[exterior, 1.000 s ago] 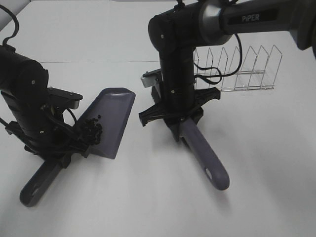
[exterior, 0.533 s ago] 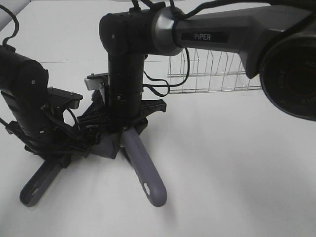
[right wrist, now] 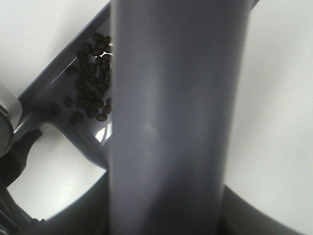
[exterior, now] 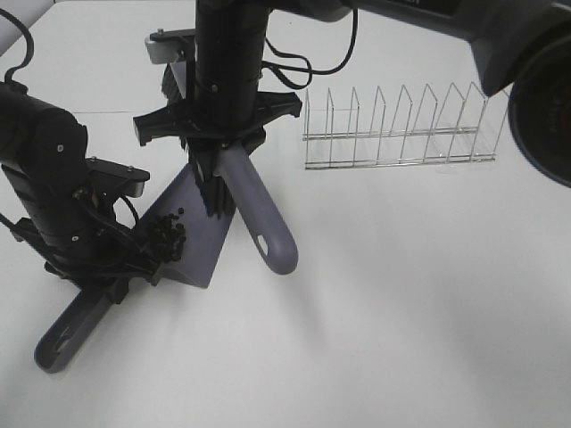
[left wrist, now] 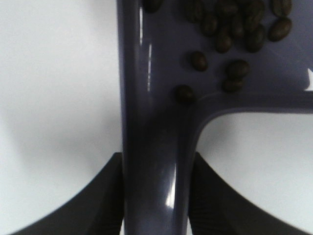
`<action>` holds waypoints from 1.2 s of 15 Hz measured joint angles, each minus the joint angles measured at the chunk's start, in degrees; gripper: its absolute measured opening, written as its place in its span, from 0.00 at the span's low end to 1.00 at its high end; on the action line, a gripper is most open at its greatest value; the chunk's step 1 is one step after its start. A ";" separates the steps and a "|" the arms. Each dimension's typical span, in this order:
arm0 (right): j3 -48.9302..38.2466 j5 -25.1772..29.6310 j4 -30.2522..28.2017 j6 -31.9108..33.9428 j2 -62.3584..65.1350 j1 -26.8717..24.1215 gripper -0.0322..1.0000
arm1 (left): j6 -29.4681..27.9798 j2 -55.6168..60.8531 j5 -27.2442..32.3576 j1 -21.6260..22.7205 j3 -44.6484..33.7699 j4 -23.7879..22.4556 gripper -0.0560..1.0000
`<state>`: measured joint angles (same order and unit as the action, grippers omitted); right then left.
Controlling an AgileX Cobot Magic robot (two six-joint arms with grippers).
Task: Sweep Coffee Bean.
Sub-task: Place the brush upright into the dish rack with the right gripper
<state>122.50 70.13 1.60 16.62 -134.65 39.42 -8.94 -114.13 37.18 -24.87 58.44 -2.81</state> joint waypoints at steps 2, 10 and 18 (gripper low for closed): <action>-2.58 -0.17 0.11 -0.74 3.21 -1.55 0.30 | 0.00 0.00 0.00 0.00 0.00 0.00 0.35; -37.93 0.40 -2.01 -5.04 18.51 -23.38 0.30 | 0.17 0.00 0.00 0.00 0.00 0.23 0.35; -38.45 0.06 -1.60 -12.43 14.44 -35.29 0.30 | -0.29 -0.06 1.66 0.00 0.06 1.49 0.35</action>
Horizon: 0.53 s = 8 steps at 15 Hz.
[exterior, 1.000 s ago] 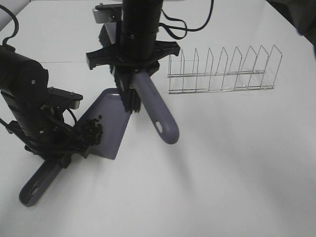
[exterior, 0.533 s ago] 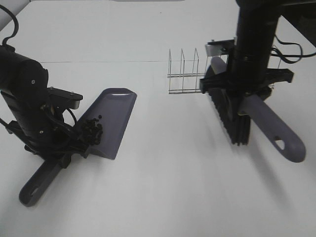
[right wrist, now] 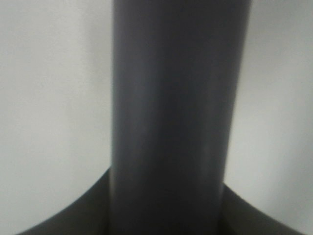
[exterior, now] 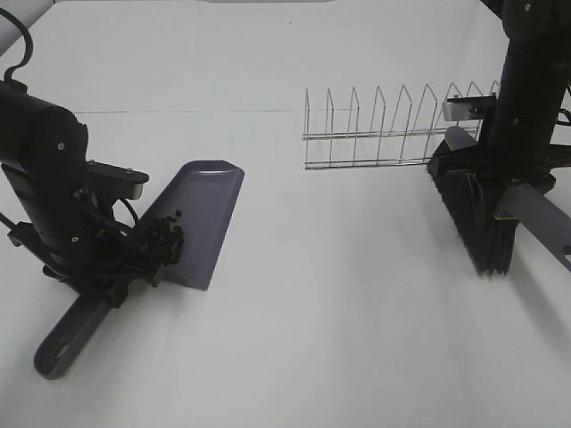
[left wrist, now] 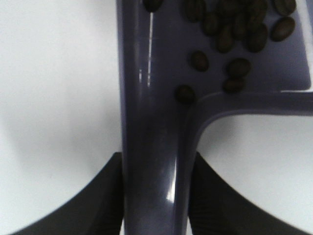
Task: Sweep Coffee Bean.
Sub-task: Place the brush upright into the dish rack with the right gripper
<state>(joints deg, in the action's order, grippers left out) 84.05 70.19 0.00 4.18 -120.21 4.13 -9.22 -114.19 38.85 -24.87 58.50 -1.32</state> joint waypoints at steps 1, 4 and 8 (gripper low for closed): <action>0.57 -0.06 1.15 -1.15 0.00 0.00 0.30 | -0.17 0.00 0.11 0.00 0.00 0.11 0.35; 4.58 -0.11 2.58 -2.23 -1.20 0.00 0.30 | -0.34 0.00 0.74 0.00 0.00 0.63 0.35; 7.79 0.40 0.86 -2.29 -3.90 0.00 0.30 | -0.34 0.00 0.92 0.00 0.00 0.92 0.35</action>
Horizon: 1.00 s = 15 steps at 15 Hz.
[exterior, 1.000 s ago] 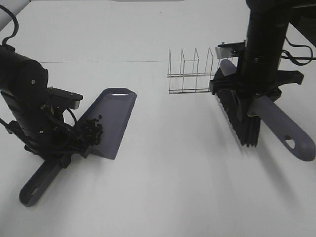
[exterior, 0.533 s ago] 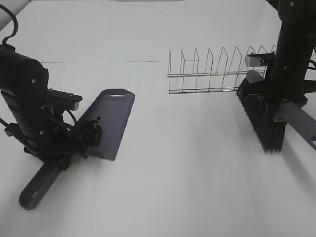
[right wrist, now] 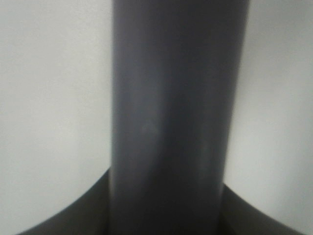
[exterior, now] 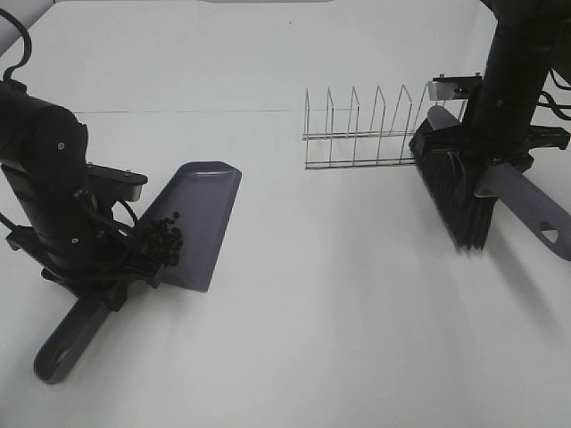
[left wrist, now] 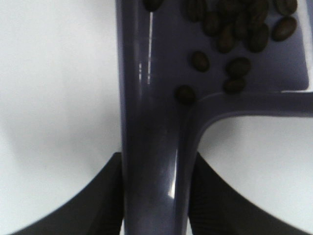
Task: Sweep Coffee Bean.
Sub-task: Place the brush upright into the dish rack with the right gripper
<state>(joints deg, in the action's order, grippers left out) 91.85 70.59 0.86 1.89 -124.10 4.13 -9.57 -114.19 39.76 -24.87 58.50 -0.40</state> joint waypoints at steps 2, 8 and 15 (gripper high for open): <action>0.00 0.06 -0.86 -0.06 -0.06 0.00 0.30 | -0.06 0.00 0.06 0.00 0.00 0.00 0.35; -8.14 0.29 -0.23 -1.03 1.26 0.00 0.30 | -0.06 0.00 -0.11 0.00 0.00 0.00 0.35; -7.62 -0.11 -0.29 0.17 1.15 -2.52 0.30 | -0.06 0.00 -0.11 0.00 0.00 0.00 0.35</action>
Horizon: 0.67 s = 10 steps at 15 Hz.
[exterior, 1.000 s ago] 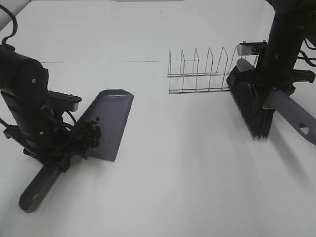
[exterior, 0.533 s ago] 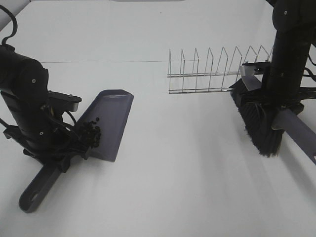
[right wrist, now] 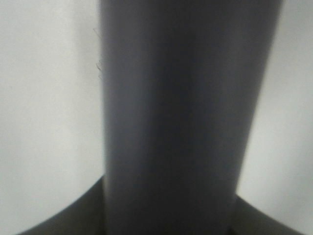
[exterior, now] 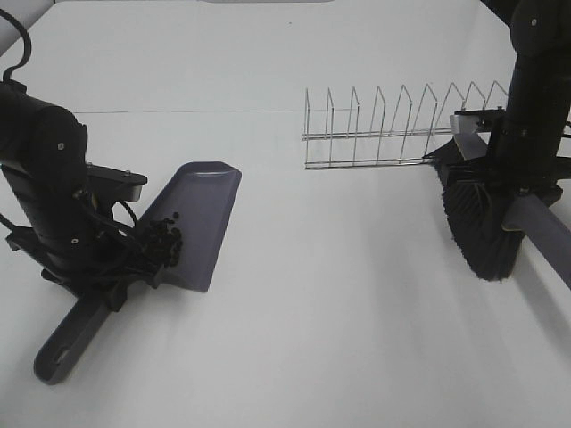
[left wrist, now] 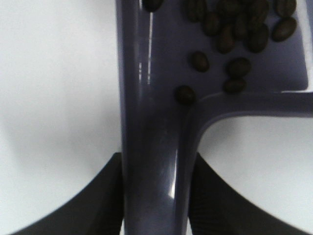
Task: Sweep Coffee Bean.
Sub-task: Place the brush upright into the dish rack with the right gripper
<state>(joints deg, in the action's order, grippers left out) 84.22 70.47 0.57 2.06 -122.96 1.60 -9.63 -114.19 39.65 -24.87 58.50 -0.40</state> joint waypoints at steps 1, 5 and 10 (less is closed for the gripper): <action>0.00 -0.06 0.06 -0.17 0.00 0.00 0.30 | 0.00 0.00 -0.06 0.00 0.00 0.00 0.35; 0.00 -3.67 -0.06 -1.38 0.00 0.00 0.30 | 0.00 0.00 -0.06 0.00 0.00 0.00 0.35; 0.92 -6.30 0.00 -1.55 -0.57 0.00 0.30 | 0.00 0.00 -0.06 0.00 0.00 0.00 0.35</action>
<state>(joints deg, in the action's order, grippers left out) 85.14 64.17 0.57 0.52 -123.53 1.60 -9.63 -114.19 39.59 -24.87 58.50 -0.40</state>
